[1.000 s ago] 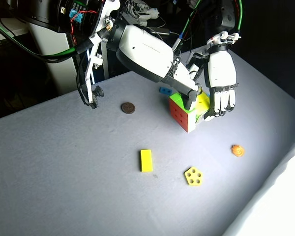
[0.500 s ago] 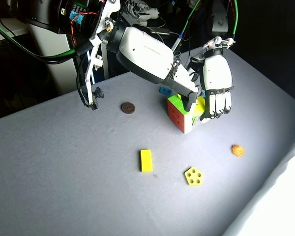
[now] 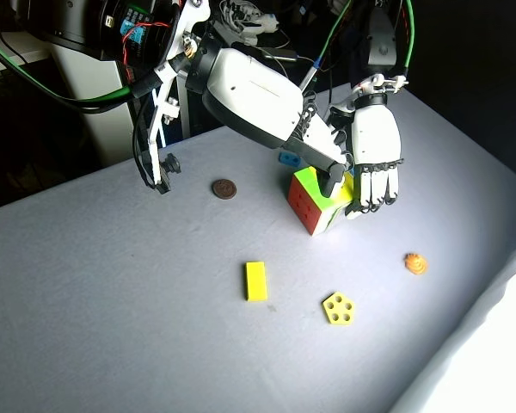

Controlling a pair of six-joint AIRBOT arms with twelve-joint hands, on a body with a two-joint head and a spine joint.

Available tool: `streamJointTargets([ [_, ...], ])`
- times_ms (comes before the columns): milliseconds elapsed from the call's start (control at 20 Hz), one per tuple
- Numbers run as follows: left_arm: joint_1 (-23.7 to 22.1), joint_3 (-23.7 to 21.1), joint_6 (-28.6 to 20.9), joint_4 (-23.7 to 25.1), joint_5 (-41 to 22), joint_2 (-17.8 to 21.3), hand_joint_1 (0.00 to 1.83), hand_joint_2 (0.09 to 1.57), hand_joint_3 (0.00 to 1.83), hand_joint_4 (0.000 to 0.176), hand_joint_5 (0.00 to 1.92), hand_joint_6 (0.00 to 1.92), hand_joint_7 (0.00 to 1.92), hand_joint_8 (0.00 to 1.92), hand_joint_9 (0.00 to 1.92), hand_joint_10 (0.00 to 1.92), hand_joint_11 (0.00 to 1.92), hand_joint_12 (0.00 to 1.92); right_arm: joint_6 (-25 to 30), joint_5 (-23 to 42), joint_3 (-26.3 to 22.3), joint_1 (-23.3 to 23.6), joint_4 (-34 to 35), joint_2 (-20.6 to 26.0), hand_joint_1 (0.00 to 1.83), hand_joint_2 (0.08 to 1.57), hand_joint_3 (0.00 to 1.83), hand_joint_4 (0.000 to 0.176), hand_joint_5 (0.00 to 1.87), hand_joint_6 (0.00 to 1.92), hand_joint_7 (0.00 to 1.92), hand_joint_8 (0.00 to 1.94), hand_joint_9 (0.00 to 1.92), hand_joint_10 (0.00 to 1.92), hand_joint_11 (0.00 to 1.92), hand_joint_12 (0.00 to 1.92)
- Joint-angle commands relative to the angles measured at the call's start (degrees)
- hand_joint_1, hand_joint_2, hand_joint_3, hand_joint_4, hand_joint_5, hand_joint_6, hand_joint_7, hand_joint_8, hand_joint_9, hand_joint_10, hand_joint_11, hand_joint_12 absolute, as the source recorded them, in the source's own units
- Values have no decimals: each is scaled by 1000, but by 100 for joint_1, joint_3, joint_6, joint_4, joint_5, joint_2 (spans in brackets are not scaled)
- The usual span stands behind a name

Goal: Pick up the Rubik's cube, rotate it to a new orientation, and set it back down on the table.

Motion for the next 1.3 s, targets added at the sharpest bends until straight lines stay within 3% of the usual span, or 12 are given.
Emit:
streamJointTargets([
  [0,0,6,6,200,12,-13,1222,1073,5,0,286,1064,227,1441,252,1410,14,1537,39,303,1,42,-189,23,305,1157,0,0,286,1,490,2,299,514,0,1201],
  [100,28,16,-32,202,12,-22,1247,1044,0,0,311,1078,283,1376,294,1363,53,1516,38,296,1,33,-190,23,331,1153,0,0,302,8,498,5,299,519,0,1182],
  [250,132,27,-566,681,11,-35,1231,1048,0,0,291,1108,282,1371,281,1379,39,1557,14,148,21,30,-191,24,326,1162,1,0,298,2,485,2,276,540,0,1185],
  [500,150,28,-566,709,12,-38,1212,1065,2,0,257,1133,239,1374,275,1362,55,1569,13,81,86,10,-191,20,318,1166,1,0,289,1,484,2,283,550,0,1187],
  [550,150,28,-566,709,12,-37,1139,1078,6,0,226,983,162,1296,197,1383,12,1623,10,81,91,7,-191,19,346,1155,0,0,302,6,481,1,291,549,0,1206],
  [600,148,29,-566,709,12,-37,1011,1072,0,6,211,576,169,889,172,1109,0,1501,-2,81,94,3,-192,19,333,1155,0,0,302,4,481,1,287,539,0,1213],
  [650,147,28,-566,708,12,-37,958,1059,0,12,231,407,222,687,209,939,0,1423,-9,82,94,0,-192,19,310,1164,2,0,284,2,474,0,276,532,0,1175],
  [700,142,27,-566,708,12,-36,958,1059,0,12,231,407,222,687,209,939,0,1423,-18,82,94,-3,-192,19,310,1164,2,0,284,2,474,0,276,532,0,1175],
  [800,133,25,-566,708,12,-35,914,1030,0,19,195,111,300,166,248,509,0,1184,-34,83,94,-6,-192,19,310,1163,1,0,286,3,474,1,280,529,0,1189],
  [850,125,23,-566,708,12,-34,897,999,0,26,144,10,226,10,252,195,0,996,-40,83,95,-7,-192,19,337,1154,0,0,298,6,480,3,291,533,0,1195],
  [1150,95,-12,-566,706,12,20,859,904,0,48,4,0,80,1,149,8,0,487,-68,82,108,-14,-194,18,332,1165,1,0,279,3,476,5,272,533,0,1161],
  [1250,95,-38,-566,704,11,41,793,876,0,73,0,0,2,0,37,9,0,239,-71,81,122,-27,-194,17,321,1167,2,0,278,2,477,5,267,532,0,1159],
])
